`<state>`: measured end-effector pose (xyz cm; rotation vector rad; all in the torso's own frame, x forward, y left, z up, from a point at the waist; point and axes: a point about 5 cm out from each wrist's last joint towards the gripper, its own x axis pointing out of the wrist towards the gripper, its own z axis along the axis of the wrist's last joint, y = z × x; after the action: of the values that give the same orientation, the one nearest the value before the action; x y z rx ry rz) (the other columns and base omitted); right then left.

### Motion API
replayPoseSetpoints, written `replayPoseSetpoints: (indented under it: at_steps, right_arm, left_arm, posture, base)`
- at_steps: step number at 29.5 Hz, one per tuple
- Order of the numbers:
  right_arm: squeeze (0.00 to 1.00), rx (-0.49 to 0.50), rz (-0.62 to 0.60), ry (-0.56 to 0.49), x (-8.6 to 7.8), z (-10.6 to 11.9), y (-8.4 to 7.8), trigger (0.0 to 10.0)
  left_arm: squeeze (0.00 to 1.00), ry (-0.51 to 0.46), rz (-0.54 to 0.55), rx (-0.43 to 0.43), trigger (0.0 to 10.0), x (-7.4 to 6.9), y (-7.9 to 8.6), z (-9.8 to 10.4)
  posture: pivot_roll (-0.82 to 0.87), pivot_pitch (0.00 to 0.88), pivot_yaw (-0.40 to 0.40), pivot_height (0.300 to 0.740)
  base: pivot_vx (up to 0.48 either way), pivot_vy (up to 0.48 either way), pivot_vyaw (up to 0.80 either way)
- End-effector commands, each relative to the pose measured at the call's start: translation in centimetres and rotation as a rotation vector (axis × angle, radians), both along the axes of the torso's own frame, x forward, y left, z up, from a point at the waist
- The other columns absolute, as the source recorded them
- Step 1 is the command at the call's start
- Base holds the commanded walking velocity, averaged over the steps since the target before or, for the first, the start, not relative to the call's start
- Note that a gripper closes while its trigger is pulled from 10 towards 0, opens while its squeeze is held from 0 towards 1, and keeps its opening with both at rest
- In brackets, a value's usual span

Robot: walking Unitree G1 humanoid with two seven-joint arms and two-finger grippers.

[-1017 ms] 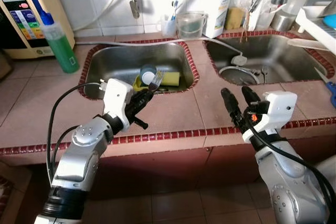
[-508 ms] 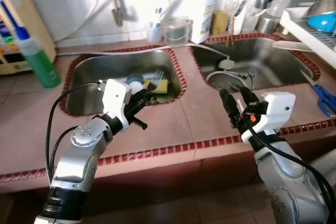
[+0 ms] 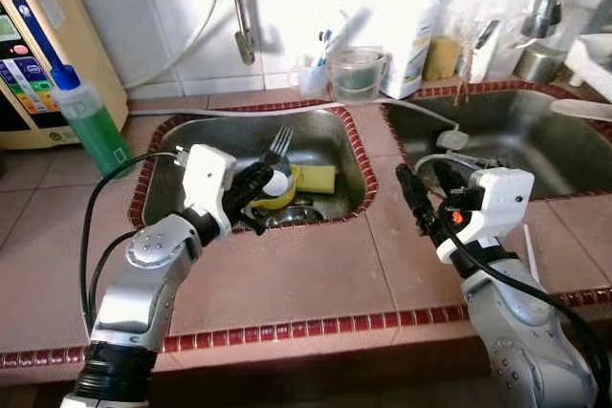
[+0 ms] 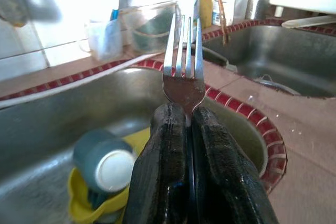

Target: Kitchen organization

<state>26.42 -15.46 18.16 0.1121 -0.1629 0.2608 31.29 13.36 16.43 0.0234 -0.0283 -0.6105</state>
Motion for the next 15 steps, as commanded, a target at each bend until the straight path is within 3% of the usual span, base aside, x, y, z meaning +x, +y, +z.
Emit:
replayPoseSetpoints:
  at_steps: [1,3,15]
  right_arm:
    - [0.0,-0.002,-0.008,-0.012,-0.07,0.37,-0.28,10.0]
    - [0.0,-0.003,-0.007,-0.012,-0.08,0.39,-0.26,10.0]
    - [0.0,-0.007,-0.005,-0.002,-0.04,0.21,-0.32,10.0]
  left_arm:
    - [0.0,-0.011,-0.019,0.0,10.0,0.03,-0.4,0.38]
    - [0.0,-0.013,-0.018,0.004,10.0,0.02,-0.39,0.38]
    - [0.0,0.005,0.003,0.004,10.0,0.19,-0.17,0.25]
  posture:
    - [-0.11,0.061,0.049,0.74]
    - [-0.11,0.061,0.05,0.74]
    - [-0.1,0.072,0.05,0.74]
  base:
    - [0.289,0.0,0.0]
    - [0.292,0.0,0.0]
    - [0.0,0.0,0.0]
